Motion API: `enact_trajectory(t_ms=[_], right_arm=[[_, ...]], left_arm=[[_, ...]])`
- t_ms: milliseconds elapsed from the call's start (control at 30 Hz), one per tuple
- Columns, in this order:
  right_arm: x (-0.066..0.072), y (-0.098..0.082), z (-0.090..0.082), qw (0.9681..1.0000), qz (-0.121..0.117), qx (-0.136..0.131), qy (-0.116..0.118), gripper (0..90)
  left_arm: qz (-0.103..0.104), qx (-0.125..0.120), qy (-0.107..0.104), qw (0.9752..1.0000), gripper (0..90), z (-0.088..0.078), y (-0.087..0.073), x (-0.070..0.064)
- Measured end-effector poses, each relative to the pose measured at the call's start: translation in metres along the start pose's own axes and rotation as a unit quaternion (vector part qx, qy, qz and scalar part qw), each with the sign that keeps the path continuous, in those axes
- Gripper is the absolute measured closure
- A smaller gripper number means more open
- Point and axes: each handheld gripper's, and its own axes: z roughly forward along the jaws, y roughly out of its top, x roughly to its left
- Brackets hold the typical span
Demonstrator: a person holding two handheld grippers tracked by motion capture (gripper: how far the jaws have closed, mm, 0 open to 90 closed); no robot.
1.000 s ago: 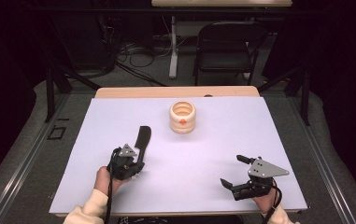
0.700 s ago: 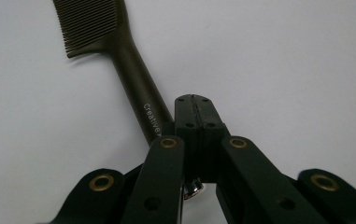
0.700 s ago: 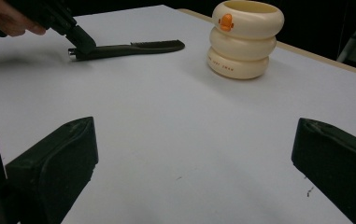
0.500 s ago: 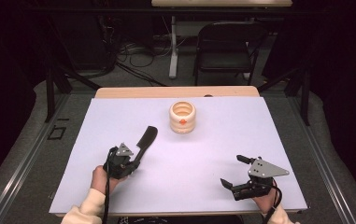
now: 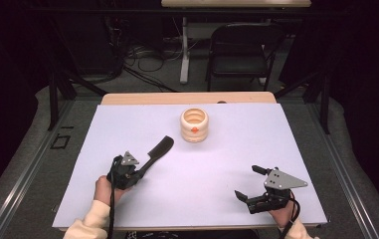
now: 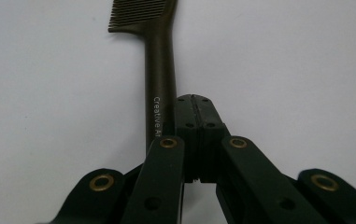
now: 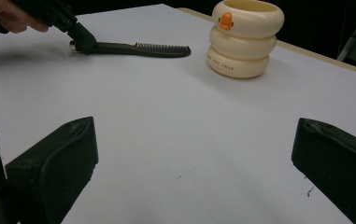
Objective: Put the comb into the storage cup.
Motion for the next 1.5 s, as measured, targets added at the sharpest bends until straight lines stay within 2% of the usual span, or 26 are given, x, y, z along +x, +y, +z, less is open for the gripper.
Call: enact_trajectory(t_ms=[333,867,1033,1133,1167,1200,1267,1300,1367,1400,1500], right_arm=[[0.000,0.000,0.000,1.0000,0.000,0.001,0.000,0.0],[0.000,0.000,0.001,1.0000,-0.001,0.003,0.000,0.0],[0.000,0.000,0.001,1.0000,0.001,0.004,0.001,0.0],[0.000,0.000,0.001,1.0000,0.000,0.003,0.001,0.0],[0.000,0.000,0.001,1.0000,0.000,0.003,0.001,0.0],[0.000,0.000,0.001,1.0000,0.002,0.004,0.001,0.0],[0.000,0.000,0.001,1.0000,0.002,0.004,0.001,0.0],[0.000,0.000,0.001,1.0000,0.001,0.004,0.001,0.0],[0.000,0.000,0.001,1.0000,0.001,0.004,0.001,0.0],[0.000,0.000,0.001,1.0000,0.001,0.004,0.001,0.0],[0.000,0.000,0.001,1.0000,0.001,0.004,0.001,0.0]], left_arm=[[-0.019,0.000,0.008,0.9998,90.0,0.001,-0.003,0.009],[-0.031,0.005,0.015,0.9994,90.0,0.000,-0.005,0.018],[-0.040,-0.002,0.004,0.9992,90.0,-0.002,-0.005,0.019],[-0.041,-0.009,-0.013,0.9990,82.5,-0.007,-0.003,0.019],[-0.040,-0.009,-0.020,0.9990,82.5,-0.009,-0.002,0.018],[-0.035,-0.011,-0.020,0.9991,76.4,-0.012,0.000,0.017],[-0.029,-0.013,-0.025,0.9992,73.4,-0.016,0.003,0.014],[-0.026,-0.015,-0.025,0.9993,63.3,-0.018,0.005,0.012],[-0.025,-0.015,-0.031,0.9991,54.8,-0.017,0.005,0.012],[-0.026,-0.015,-0.035,0.9989,54.8,-0.017,0.005,0.013],[-0.025,-0.011,-0.036,0.9990,40.8,-0.016,0.006,0.014]])
